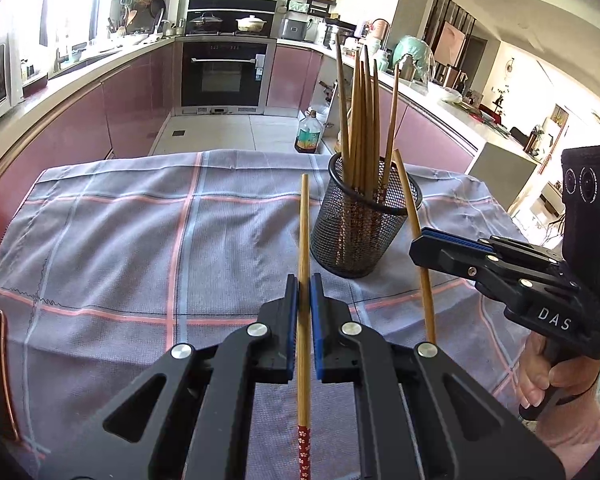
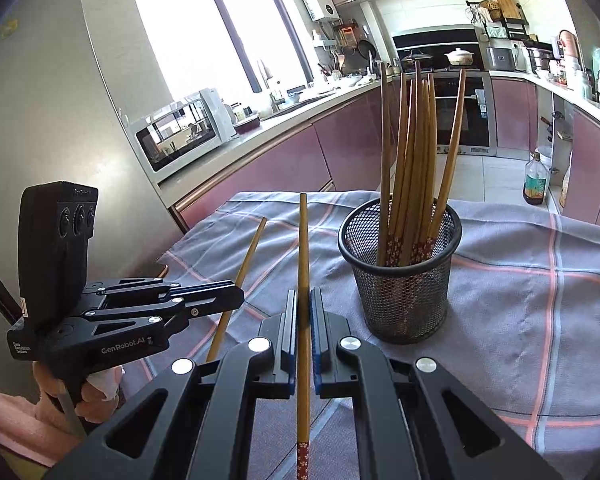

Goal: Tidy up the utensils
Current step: 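Lift the chopstick upright over the cup with the right tool while the left tool lifts its own, then lower the chopstick into the mesh cup with the right tool while the left tool lowers its own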

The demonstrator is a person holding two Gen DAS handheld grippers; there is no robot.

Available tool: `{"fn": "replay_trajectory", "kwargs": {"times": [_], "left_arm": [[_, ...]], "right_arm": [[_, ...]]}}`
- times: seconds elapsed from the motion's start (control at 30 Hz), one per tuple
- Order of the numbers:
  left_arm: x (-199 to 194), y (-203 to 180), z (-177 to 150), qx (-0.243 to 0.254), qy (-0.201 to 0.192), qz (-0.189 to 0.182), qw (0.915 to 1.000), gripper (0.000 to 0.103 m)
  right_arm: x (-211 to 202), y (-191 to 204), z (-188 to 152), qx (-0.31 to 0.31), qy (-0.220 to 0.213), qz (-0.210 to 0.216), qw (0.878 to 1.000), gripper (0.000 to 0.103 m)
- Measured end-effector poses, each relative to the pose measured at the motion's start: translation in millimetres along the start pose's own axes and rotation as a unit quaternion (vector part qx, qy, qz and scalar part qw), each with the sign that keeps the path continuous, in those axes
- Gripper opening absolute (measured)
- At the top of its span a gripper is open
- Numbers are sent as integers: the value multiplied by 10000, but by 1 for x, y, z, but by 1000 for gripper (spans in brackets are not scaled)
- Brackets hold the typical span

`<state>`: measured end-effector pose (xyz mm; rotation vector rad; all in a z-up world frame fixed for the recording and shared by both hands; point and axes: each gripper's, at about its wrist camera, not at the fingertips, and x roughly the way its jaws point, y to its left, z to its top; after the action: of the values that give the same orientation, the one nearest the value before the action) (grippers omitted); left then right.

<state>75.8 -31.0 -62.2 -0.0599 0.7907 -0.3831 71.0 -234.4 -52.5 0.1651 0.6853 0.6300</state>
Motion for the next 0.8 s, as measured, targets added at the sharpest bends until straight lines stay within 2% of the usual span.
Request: {"fn": "replay_trajectory", "kwargs": {"times": [0.4, 0.8], "left_arm": [[-16, -7, 6, 31, -204, -64, 9998, 7], [-32, -10, 13, 21, -378, -285, 9989, 7]], "right_arm": [[-11, -1, 7, -28, -216, -12, 9998, 5], [-22, 0, 14, -70, -440, -43, 9990, 5]]}}
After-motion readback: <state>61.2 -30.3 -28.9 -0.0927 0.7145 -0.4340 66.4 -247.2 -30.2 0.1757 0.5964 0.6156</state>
